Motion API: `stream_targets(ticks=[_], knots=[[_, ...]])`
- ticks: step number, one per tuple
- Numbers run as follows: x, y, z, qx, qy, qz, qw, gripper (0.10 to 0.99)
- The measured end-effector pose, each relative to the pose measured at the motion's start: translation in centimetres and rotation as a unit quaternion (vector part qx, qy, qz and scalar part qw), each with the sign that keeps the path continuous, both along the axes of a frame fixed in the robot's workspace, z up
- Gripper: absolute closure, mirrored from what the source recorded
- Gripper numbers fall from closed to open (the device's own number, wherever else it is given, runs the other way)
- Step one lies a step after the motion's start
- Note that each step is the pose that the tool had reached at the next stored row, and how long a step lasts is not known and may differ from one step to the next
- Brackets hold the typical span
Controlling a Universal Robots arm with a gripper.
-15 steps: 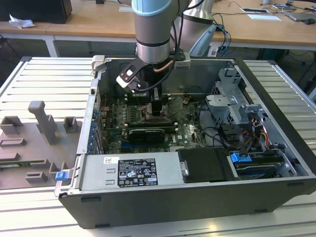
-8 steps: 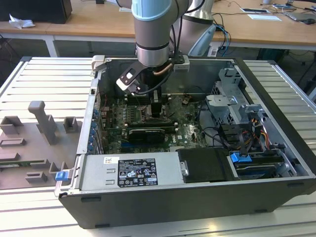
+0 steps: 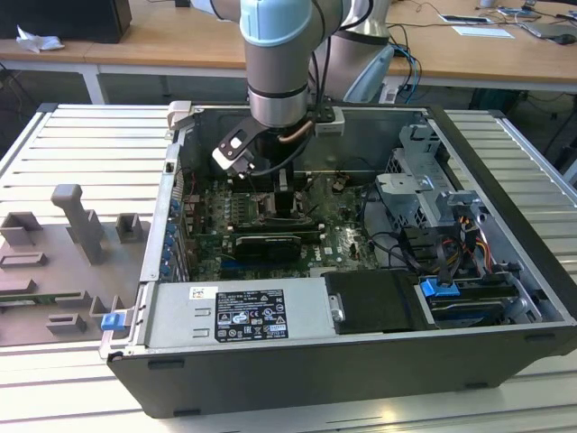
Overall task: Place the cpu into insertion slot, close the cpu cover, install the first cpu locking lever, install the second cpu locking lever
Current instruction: 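Place the cpu into insertion slot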
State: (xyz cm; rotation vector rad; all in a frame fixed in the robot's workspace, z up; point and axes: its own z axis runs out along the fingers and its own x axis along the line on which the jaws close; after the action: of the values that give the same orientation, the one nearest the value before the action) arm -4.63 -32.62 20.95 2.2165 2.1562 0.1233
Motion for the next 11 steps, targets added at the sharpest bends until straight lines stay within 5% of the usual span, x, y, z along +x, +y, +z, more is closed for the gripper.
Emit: stream_targets(ticks=[11], knots=[[0.00, 0.65, -0.49, -0.0006, 0.0000, 0.004, 1.0000, 0.549]])
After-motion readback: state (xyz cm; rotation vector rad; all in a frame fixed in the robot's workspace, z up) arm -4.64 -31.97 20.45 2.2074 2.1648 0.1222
